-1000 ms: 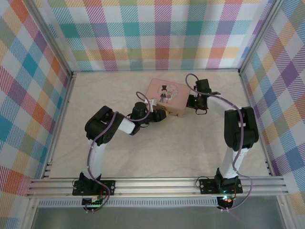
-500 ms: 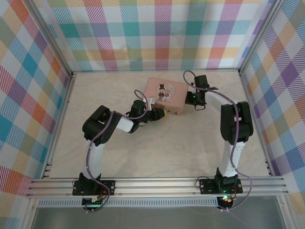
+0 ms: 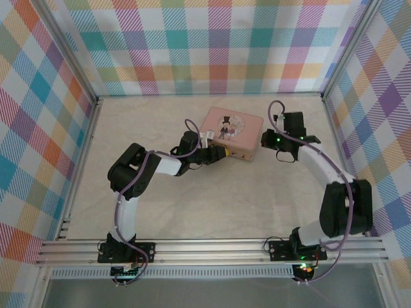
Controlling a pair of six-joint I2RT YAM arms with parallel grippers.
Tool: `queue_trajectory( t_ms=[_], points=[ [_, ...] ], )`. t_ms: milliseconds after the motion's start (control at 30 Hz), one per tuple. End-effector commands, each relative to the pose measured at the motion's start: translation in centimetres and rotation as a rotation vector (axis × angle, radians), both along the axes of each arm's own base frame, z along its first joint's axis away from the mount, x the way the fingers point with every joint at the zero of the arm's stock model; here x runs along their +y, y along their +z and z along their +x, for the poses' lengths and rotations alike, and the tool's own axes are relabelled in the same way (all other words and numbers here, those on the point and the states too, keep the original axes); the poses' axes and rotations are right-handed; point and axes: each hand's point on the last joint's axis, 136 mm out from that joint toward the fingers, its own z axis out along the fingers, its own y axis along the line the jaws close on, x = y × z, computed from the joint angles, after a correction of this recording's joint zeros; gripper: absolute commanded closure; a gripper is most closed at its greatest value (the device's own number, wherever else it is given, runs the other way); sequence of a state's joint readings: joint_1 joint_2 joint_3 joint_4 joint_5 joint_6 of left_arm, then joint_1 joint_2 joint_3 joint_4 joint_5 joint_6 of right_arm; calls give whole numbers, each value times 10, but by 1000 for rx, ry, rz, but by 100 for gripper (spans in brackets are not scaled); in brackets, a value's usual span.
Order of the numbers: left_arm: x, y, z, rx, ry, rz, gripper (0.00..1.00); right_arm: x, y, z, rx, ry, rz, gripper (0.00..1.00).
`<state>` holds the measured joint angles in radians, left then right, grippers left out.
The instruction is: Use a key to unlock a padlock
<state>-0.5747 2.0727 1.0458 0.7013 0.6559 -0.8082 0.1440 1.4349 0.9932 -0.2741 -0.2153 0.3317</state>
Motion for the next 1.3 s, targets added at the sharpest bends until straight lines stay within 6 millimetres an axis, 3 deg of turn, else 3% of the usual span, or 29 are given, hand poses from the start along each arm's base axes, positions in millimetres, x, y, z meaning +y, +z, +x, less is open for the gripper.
queue_trajectory(
  t_ms=[0,167,467,800,1000,1267],
  points=[
    [-10,15,-19,122,-56,-34,79,30,26,-23,-55,107,197,100],
    [-14,27,-16,120,-58,-52,79,63,51,-59,-131,279,465,100],
    [-18,40,-10,125,-42,-100,78,82,23,-83,-161,221,578,100],
    [-25,48,-5,131,-16,-152,78,86,-12,-77,-162,5,661,100],
    [-27,53,-3,137,5,-198,78,91,-26,-67,-120,-39,726,100],
    [-31,50,-4,133,10,-211,78,92,-25,-60,-124,-57,736,100]
  ],
)
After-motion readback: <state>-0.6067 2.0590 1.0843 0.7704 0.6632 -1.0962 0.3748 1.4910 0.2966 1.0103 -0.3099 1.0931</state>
